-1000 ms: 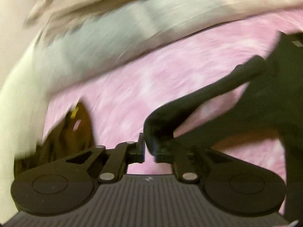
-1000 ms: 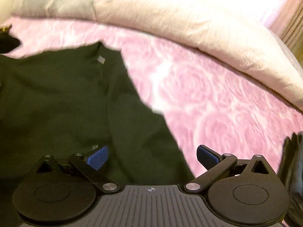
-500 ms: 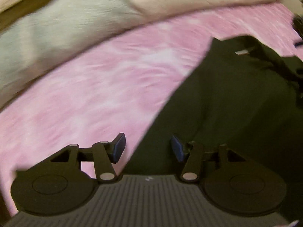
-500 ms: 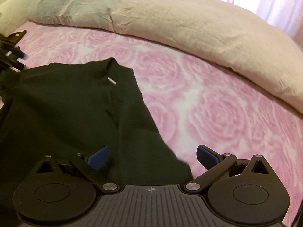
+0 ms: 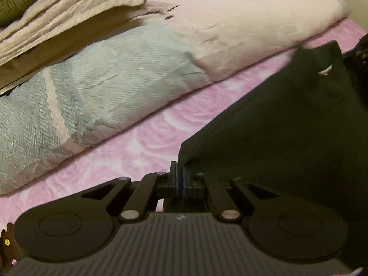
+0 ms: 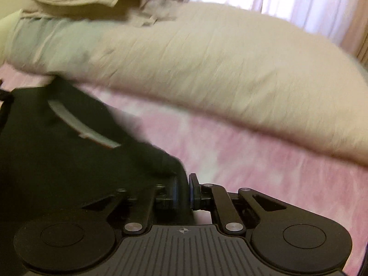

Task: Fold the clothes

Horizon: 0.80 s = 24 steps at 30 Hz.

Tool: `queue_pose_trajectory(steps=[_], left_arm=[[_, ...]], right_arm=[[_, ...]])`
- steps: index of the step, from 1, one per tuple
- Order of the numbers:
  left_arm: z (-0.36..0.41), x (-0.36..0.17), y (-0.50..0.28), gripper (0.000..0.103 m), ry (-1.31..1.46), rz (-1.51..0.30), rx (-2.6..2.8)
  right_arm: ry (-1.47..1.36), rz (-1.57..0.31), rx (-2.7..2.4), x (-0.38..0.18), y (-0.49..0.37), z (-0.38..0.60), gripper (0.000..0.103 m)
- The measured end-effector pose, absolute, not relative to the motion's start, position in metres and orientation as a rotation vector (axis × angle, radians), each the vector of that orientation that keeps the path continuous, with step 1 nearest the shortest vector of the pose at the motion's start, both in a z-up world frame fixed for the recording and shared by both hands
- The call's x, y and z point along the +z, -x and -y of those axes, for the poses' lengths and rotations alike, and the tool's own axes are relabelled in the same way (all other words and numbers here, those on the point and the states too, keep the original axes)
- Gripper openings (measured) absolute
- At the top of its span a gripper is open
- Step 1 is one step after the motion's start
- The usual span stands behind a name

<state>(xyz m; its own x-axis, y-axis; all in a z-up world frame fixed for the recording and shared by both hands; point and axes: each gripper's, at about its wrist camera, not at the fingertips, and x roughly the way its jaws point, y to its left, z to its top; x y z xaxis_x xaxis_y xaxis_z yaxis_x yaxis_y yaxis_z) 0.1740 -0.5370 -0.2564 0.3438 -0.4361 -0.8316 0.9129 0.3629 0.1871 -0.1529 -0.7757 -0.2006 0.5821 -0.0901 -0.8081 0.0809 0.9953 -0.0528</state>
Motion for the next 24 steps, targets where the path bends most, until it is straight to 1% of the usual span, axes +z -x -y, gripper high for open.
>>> queue_pose_trajectory(steps=[1, 2, 3, 4, 5, 9, 13, 17, 20, 23, 24], left_arm=[[0.543, -0.265, -0.178, 0.009, -0.739, -0.799, -0.965], [0.544, -0.271, -0.177, 0.018, -0.736, -0.813, -0.941], [0.546, -0.276, -0.177, 0.025, -0.733, -0.828, -0.918], [0.547, -0.282, -0.176, 0.027, -0.73, -0.842, -0.894], [0.547, -0.286, -0.174, 0.028, -0.729, -0.85, -0.874], [0.529, -0.277, -0.143, 0.028, -0.726, -0.801, -0.891], [0.518, -0.284, -0.098, 0.029, -0.75, -0.863, -1.028], [0.506, -0.308, -0.061, 0.029, -0.847, -0.956, -1.055], [0.503, -0.301, -0.041, 0.029, -0.873, -0.931, -1.041], [0.506, -0.289, -0.015, 0.029, -0.874, -0.922, -1.063], [0.51, -0.283, -0.003, 0.029, -0.876, -0.917, -1.089]], right_arm=[[0.007, -0.933, -0.122, -0.203, 0.145, 0.783, 0.01], [-0.013, -0.943, -0.172, -0.208, 0.14, 0.789, 0.044], [-0.034, -0.952, -0.222, -0.213, 0.136, 0.795, 0.068], [-0.081, -0.94, -0.254, -0.213, 0.138, 0.799, 0.097], [-0.133, -0.894, -0.261, -0.21, 0.148, 0.802, 0.097], [-0.249, -0.888, -0.228, -0.211, 0.193, 0.797, 0.097], [-0.418, -0.964, -0.19, -0.229, 0.269, 0.783, 0.097], [-0.532, -1.072, -0.365, -0.254, 0.364, 0.793, 0.097], [-0.59, -1.041, -0.525, -0.238, 0.432, 0.804, 0.097], [-0.66, -0.937, -0.616, -0.21, 0.497, 0.803, 0.097], [-0.661, -0.932, -0.646, -0.204, 0.513, 0.801, 0.097]])
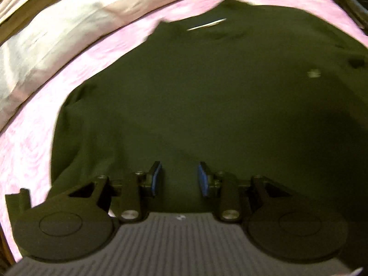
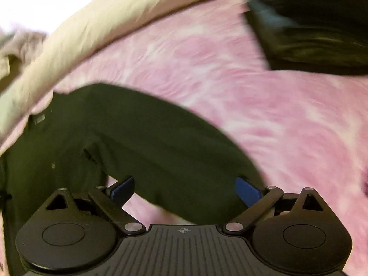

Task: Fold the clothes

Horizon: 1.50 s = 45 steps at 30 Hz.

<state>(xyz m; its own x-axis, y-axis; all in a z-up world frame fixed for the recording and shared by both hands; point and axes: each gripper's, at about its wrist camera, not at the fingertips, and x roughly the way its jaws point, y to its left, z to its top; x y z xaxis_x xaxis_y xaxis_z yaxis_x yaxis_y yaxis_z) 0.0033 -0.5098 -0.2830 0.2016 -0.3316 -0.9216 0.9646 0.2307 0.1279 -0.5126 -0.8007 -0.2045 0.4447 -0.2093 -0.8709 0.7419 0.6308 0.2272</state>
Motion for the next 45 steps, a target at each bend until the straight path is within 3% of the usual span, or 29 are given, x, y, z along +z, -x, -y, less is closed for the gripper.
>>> queue_pose_trajectory(steps=[12, 19, 20, 22, 29, 30, 31, 34, 39, 43, 45], left_arm=[[0.582, -0.246, 0.162, 0.034, -0.927, -0.9, -1.485], [0.601, -0.237, 0.217, 0.038, -0.977, -0.868, -1.617], [0.603, -0.237, 0.222, 0.038, -0.988, -0.865, -1.627], [0.607, -0.24, 0.226, 0.038, -1.019, -0.86, -1.631], [0.611, -0.243, 0.23, 0.038, -1.089, -0.846, -1.625], [0.612, -0.243, 0.231, 0.038, -1.098, -0.841, -1.625], [0.612, -0.243, 0.231, 0.038, -1.106, -0.835, -1.624], [0.615, -0.237, 0.229, 0.038, -1.1, -0.816, -1.622], [0.621, -0.233, 0.226, 0.039, -1.085, -0.823, -1.611], [0.616, -0.236, 0.224, 0.039, -1.08, -0.851, -1.594], [0.607, -0.236, 0.222, 0.039, -1.086, -0.86, -1.576]], right_arm=[[-0.847, -1.015, -0.747, -0.228, 0.601, 0.768, 0.097], [-1.114, -0.697, -0.886, -0.221, 0.673, 0.787, 0.094], [-1.131, -0.695, -0.887, -0.225, 0.68, 0.791, 0.072], [-1.131, -0.732, -0.875, -0.232, 0.685, 0.794, 0.046], [-0.945, -0.877, -0.788, -0.236, 0.656, 0.771, 0.045], [-0.916, -0.901, -0.787, -0.237, 0.652, 0.769, 0.036], [-0.892, -0.94, -0.781, -0.237, 0.647, 0.772, 0.0], [-0.777, -0.974, -0.823, -0.22, 0.65, 0.785, 0.0], [-0.521, -0.876, -1.032, -0.162, 0.672, 0.84, 0.0], [-0.411, -0.872, -1.171, -0.162, 0.665, 0.877, 0.002], [-0.485, -0.84, -1.184, -0.166, 0.663, 0.882, 0.043]])
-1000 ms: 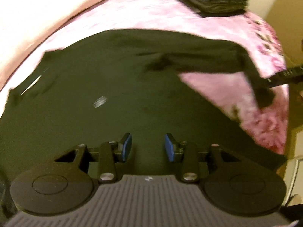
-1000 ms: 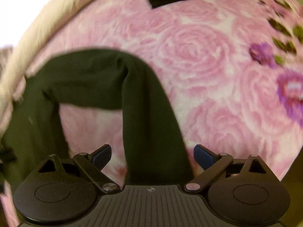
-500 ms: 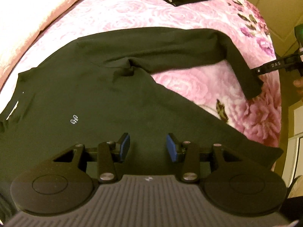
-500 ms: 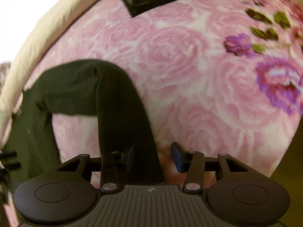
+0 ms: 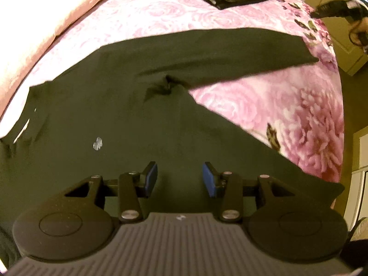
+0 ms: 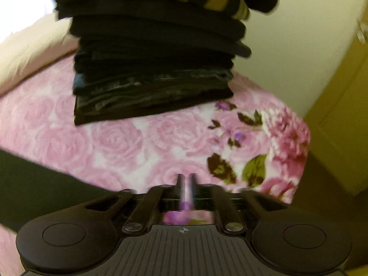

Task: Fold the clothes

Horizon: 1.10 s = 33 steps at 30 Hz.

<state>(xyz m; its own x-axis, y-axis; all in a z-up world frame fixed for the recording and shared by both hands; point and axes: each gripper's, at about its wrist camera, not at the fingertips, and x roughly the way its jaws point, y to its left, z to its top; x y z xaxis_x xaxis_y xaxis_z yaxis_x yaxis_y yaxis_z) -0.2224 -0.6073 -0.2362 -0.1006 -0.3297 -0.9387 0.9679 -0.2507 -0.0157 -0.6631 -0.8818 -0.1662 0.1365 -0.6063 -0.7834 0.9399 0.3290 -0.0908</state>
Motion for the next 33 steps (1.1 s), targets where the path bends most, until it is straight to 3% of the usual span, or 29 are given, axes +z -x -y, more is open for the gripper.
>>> queue_pose_trajectory(steps=[1, 2, 10, 12, 21, 29, 31, 33], left_arm=[[0.601, -0.236, 0.22, 0.039, -1.088, -0.866, -1.561], [0.594, -0.236, 0.215, 0.039, -1.085, -0.873, -1.541], [0.513, -0.227, 0.144, 0.042, -1.005, -0.939, -1.269], [0.485, -0.223, 0.118, 0.047, -1.012, -0.92, -1.191], [0.342, -0.217, -0.051, 0.059, -0.981, -0.869, -0.848], [0.324, -0.253, -0.198, 0.063, -0.784, -0.877, -0.801], [0.334, -0.275, -0.213, 0.061, -0.803, -0.899, -0.83], [0.333, -0.29, -0.224, 0.025, -0.807, -0.935, -0.863]], right_arm=[[-0.495, -0.83, -1.157, -0.168, 0.656, 0.875, 0.078], [-0.505, -0.82, -1.129, -0.17, 0.649, 0.869, 0.081], [-0.606, -0.919, -0.768, -0.199, 0.561, 0.774, 0.081], [-0.62, -0.967, -0.669, -0.206, 0.531, 0.741, 0.081], [-0.495, -0.974, -0.363, -0.19, 0.401, 0.585, 0.081], [-0.435, -1.025, -0.376, -0.186, 0.334, 0.465, 0.081], [-0.427, -1.04, -0.386, -0.188, 0.32, 0.439, 0.081], [-0.421, -1.05, -0.387, -0.182, 0.309, 0.414, 0.081]])
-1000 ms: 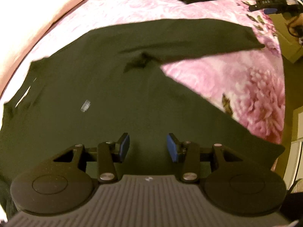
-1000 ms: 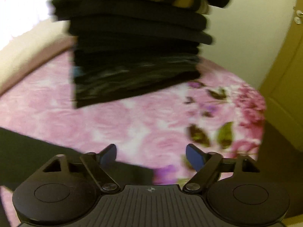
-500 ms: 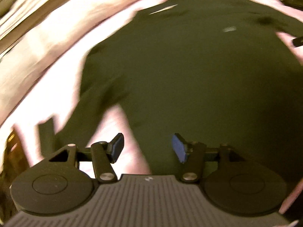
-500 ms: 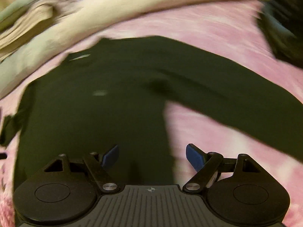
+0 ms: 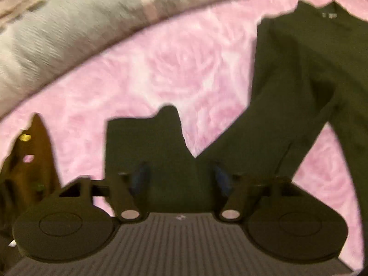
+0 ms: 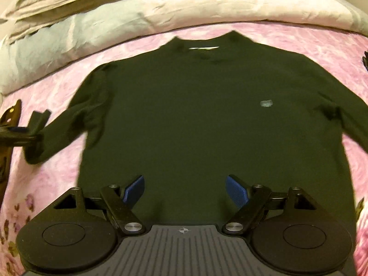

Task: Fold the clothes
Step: 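Grasp a sweater sleeve with the left gripper and pull it outward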

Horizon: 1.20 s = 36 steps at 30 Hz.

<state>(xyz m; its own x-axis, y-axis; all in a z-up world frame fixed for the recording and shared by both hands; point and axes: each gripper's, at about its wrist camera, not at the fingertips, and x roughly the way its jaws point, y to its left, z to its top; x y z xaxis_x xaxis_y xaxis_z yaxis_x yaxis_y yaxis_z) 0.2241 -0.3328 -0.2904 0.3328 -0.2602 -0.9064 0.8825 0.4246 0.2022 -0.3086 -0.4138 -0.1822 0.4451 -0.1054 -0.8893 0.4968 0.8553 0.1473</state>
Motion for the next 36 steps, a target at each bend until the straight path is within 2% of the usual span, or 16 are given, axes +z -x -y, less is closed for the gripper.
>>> queue_pose_trajectory(steps=[1, 2, 7, 9, 13, 16, 17, 21, 24, 26, 29, 32, 36], left_arm=[[0.327, -0.287, -0.226, 0.019, -0.782, -0.924, -0.871], [0.32, -0.282, -0.228, 0.007, -0.757, -0.909, -0.875], [0.22, -0.212, -0.218, 0.003, -0.481, -0.753, -0.711], [0.169, -0.187, -0.212, 0.009, -0.338, -0.721, -0.645], [0.1, -0.198, -0.191, 0.015, -0.222, -0.868, -0.506], [0.076, -0.21, -0.177, 0.021, -0.195, -0.958, -0.447], [0.071, -0.213, -0.173, 0.026, -0.19, -0.973, -0.435], [0.074, -0.211, -0.178, 0.05, -0.177, -0.94, -0.45], [0.085, -0.213, -0.21, 0.058, -0.185, -0.908, -0.427], [0.092, -0.219, -0.234, 0.057, -0.186, -0.928, -0.418], [0.113, -0.218, -0.245, 0.036, -0.353, -0.866, -0.44], [0.141, -0.212, -0.246, 0.037, -0.505, -0.735, -0.598], [0.174, -0.244, -0.281, 0.039, -0.65, -0.919, -0.714]], right_arm=[[-0.414, -1.051, -0.382, -0.178, 0.305, 0.403, 0.081], [-0.407, -1.052, -0.378, -0.175, 0.301, 0.393, 0.081], [-0.372, -1.067, -0.364, -0.164, 0.284, 0.363, 0.081], [-0.382, -1.072, -0.355, -0.162, 0.277, 0.356, 0.081], [-0.406, -1.081, -0.31, -0.165, 0.258, 0.341, 0.081], [-0.391, -1.088, -0.255, -0.168, 0.245, 0.331, 0.081], [-0.381, -1.09, -0.236, -0.169, 0.242, 0.328, 0.081], [-0.347, -1.111, -0.191, -0.174, 0.236, 0.321, 0.081], [-0.342, -1.131, -0.187, -0.177, 0.238, 0.322, 0.081], [-0.336, -1.132, -0.195, -0.176, 0.243, 0.323, 0.081], [-0.331, -1.135, -0.224, -0.174, 0.251, 0.327, 0.081], [-0.334, -1.142, -0.259, -0.174, 0.259, 0.334, 0.081], [-0.347, -1.156, -0.291, -0.175, 0.266, 0.337, 0.081]])
